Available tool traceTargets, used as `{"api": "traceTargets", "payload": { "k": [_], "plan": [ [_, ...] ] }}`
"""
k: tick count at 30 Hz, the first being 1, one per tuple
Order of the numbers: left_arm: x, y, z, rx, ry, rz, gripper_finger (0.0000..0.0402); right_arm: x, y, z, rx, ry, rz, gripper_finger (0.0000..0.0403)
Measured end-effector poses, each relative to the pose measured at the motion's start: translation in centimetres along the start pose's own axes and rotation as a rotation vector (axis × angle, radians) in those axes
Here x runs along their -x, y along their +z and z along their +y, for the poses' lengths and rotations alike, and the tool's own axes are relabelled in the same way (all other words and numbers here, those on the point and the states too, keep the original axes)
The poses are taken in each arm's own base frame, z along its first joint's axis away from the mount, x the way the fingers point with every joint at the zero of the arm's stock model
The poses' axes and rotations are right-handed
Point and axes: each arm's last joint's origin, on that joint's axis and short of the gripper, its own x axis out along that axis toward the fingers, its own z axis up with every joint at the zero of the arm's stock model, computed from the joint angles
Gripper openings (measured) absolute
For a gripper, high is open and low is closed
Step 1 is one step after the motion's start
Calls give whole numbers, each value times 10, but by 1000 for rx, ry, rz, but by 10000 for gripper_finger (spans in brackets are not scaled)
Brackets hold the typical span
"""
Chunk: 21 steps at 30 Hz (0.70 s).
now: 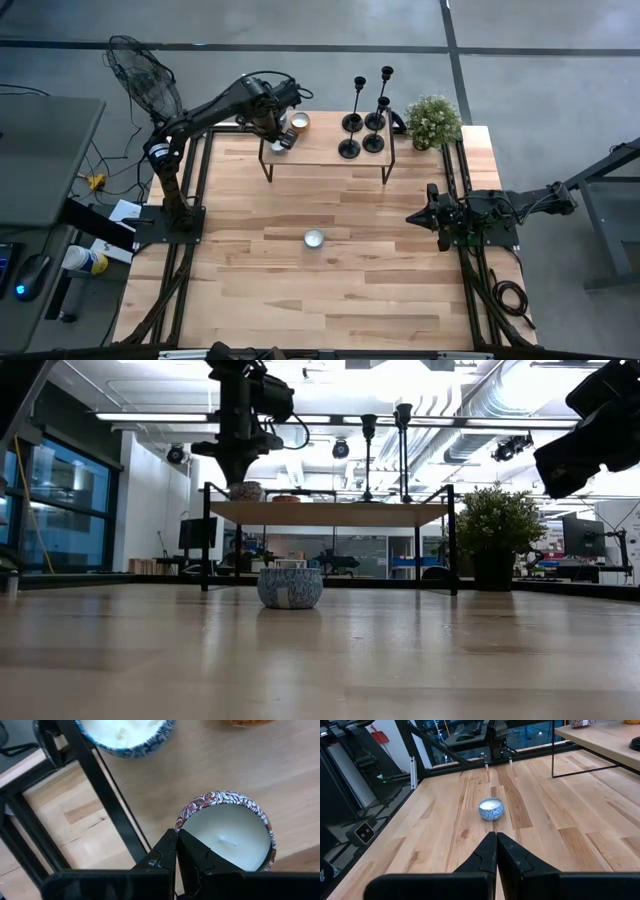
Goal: Pick & Place candle stick holders
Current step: Put the brown scented candle on the shelf, then put the light blue scented candle on the shelf
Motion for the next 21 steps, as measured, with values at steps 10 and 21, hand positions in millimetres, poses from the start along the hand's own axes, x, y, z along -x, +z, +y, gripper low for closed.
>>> {"api": "traceTargets", "payload": {
  "k": [10, 21],
  "plan": [
    [0, 0, 0, -2, -6, 1, 29, 0, 0, 0, 0, 0, 0, 0],
    [9, 4, -1, 4, -43, -25, 94, 0, 0, 0, 0, 0, 0, 0]
  ]
}}
